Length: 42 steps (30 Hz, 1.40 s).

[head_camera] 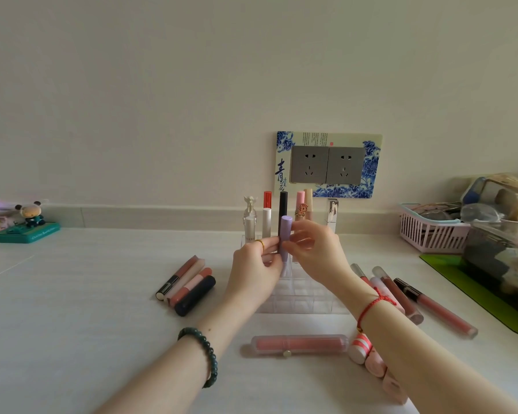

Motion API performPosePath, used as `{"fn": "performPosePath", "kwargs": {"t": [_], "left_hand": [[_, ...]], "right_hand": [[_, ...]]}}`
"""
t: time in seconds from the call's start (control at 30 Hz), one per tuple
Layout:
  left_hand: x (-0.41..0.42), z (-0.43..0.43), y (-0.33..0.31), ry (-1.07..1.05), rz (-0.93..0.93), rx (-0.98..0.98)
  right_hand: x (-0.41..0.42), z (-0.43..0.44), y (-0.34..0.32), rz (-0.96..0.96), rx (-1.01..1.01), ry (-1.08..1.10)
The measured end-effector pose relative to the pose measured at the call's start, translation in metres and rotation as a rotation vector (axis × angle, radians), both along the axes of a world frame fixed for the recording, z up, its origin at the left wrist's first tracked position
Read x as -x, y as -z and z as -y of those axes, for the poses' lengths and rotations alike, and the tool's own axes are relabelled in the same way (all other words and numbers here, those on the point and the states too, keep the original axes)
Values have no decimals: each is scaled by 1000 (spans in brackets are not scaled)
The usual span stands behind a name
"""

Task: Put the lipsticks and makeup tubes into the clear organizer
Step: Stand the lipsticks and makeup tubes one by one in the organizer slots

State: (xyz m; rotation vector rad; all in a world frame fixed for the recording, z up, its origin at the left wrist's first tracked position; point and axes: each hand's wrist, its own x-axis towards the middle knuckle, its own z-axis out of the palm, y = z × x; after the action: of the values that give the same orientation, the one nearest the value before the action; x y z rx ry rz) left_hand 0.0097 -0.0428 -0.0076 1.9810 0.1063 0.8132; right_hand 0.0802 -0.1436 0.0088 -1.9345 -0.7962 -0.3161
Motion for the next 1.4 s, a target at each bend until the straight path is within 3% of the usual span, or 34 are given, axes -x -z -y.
{"fn": "performPosePath", "kwargs": {"t": [1.4], "left_hand": [[4, 1, -1, -45, 16, -50]], "right_hand": [[0, 1, 1, 0, 38, 16]]}}
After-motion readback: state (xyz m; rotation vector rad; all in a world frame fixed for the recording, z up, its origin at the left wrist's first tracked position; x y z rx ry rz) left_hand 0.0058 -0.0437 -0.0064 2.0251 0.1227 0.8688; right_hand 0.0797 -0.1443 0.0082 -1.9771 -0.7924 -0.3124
